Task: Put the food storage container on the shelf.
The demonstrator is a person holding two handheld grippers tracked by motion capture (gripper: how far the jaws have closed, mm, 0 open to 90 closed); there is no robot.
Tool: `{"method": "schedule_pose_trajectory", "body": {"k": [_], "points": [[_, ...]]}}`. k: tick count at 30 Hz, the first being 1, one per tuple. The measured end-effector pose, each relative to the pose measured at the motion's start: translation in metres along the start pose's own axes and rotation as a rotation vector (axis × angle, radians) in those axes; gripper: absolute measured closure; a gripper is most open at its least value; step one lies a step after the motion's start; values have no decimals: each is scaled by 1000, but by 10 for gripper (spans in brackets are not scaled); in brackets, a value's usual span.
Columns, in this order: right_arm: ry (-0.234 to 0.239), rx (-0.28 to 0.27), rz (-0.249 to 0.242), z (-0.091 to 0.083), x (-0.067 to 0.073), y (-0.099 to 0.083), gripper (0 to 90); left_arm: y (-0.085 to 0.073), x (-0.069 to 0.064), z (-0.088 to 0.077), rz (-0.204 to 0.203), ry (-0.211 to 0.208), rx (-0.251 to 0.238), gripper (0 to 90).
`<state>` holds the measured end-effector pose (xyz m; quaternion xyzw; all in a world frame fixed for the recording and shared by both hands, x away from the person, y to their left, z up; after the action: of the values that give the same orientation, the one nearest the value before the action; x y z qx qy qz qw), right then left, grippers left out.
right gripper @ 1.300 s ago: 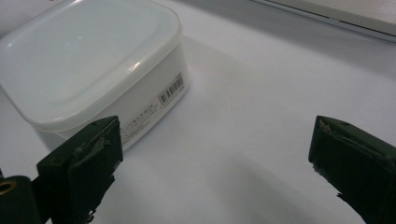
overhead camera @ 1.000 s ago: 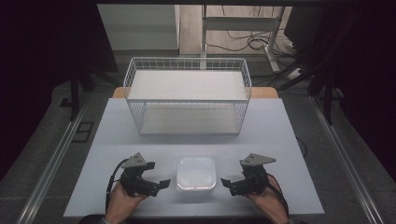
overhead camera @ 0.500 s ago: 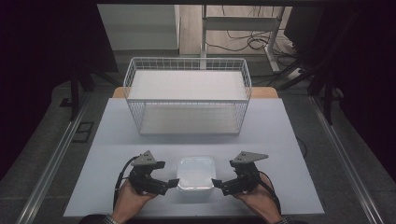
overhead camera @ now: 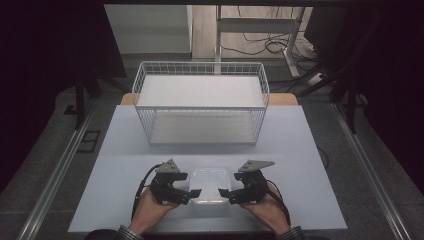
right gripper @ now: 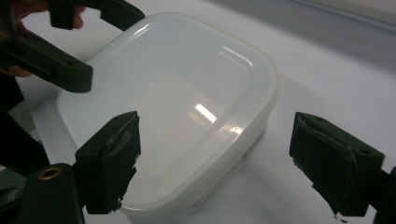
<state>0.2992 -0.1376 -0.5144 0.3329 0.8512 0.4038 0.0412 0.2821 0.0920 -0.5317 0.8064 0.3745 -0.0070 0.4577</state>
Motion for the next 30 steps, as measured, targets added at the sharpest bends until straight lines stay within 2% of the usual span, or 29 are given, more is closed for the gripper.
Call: {"method": "schedule_pose_trajectory", "body": {"k": [1,3,5,8,9,10,11,12,14,17,18,20,24,25,26,30], "points": [[19,1,18,1,0,0,185,0,0,1,-10,-14,0,189],[54,16,27,1,0,-1,218,-1,0,1,-15,-24,-2,219],[81,25,39,1,2,-1,251,-3,-2,0,-38,-43,6,231],[91,37,63,0,3,-3,269,-5,-3,-3,-61,-49,12,260],[93,42,79,-1,3,-4,300,-5,-4,-4,-68,-52,11,297],[92,47,129,-5,2,-5,395,-7,-4,-9,-99,-55,3,382],[92,47,129,-5,2,-5,395,-7,-4,-9,-99,-55,3,439],[75,41,165,-11,2,-5,503,-8,-6,-14,-104,-46,-6,479],[74,37,200,-18,2,-6,593,-8,-8,-18,-115,-42,-14,557],[83,5,253,-25,3,-9,666,-8,-10,-20,-130,-35,-30,638],[80,-2,265,-26,4,-9,679,-7,-12,-22,-153,-16,-38,654],[69,-12,274,-28,6,-9,703,-6,-14,-23,-174,-1,-54,685],[45,-31,266,-32,10,-9,761,-6,-15,-27,-185,21,-81,775],[34,-35,257,-33,11,-8,784,-5,-15,-28,-183,31,-89,775],[-1,-44,220,-32,14,-8,786,-6,-14,-28,-181,47,-89,787],[-12,-60,209,-31,15,-6,787,-6,-13,-28,-188,47,-95,788]]}}
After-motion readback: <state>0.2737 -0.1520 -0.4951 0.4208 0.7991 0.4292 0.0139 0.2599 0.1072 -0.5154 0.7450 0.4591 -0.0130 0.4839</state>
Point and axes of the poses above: each handheld gripper's, and its own axes: z roughly forward along the jaws, y roughly out of its top, x roughly to its left, the point moved 4 cm from there along z, roughly forward along the jaws, and after that the axes turned 1 degree about -z, right-handed, at the moved point
